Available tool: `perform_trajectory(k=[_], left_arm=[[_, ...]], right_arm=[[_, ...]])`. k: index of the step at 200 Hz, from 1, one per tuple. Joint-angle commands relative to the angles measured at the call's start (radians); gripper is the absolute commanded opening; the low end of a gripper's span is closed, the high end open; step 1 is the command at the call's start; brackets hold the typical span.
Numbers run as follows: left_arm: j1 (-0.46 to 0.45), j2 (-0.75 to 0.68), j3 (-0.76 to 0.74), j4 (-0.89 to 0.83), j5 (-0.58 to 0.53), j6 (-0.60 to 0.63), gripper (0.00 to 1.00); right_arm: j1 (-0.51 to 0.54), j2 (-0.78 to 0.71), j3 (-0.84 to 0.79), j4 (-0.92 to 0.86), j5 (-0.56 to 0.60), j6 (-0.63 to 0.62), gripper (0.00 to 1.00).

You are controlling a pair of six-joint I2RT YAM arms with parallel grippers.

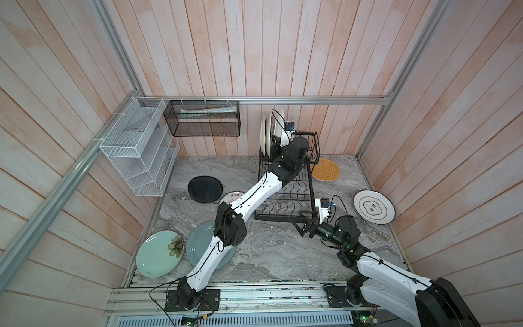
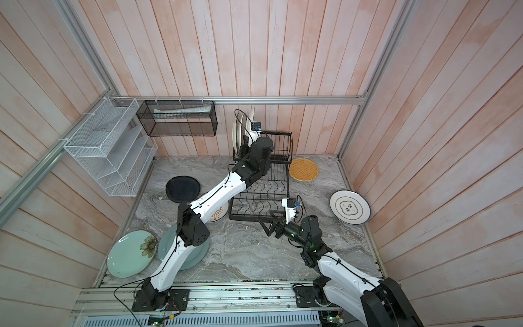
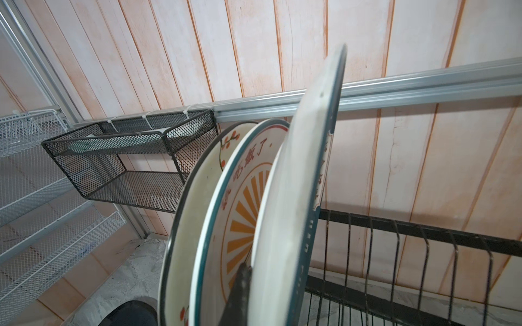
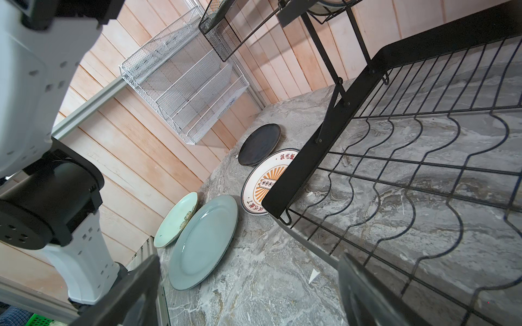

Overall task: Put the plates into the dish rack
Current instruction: 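Press the green-rimmed plate down into the slot with the left gripper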

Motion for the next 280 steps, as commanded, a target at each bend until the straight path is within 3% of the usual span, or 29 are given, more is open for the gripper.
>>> perform_trajectory(k=[1, 97, 120, 162, 201, 280], left_arm=[[0.008, 0.018, 0.01, -0.045, 0.029, -0.077, 0.0], [0.022, 0.014, 0.008, -0.188, 0.106, -0.264, 0.0], [0.023, -0.009, -0.003, -0.201, 0.126, -0.287, 0.09], [0.023, -0.064, -0.027, -0.193, 0.15, -0.288, 0.19], [0.012, -0.106, -0.021, -0.185, 0.172, -0.272, 0.21], [-0.044, -0.159, 0.015, -0.1, 0.123, -0.118, 0.28]], right_arm=[[0.008, -0.001, 0.028, 0.015, 0.003, -0.015, 0.98], [0.007, -0.005, 0.03, 0.01, 0.005, -0.016, 0.98], [0.007, -0.005, 0.03, 0.005, 0.008, -0.018, 0.98], [0.008, -0.009, 0.032, 0.002, 0.009, -0.021, 0.98], [0.008, -0.013, 0.032, -0.004, 0.014, -0.025, 0.98], [0.009, -0.026, 0.03, -0.008, 0.014, -0.026, 0.98]])
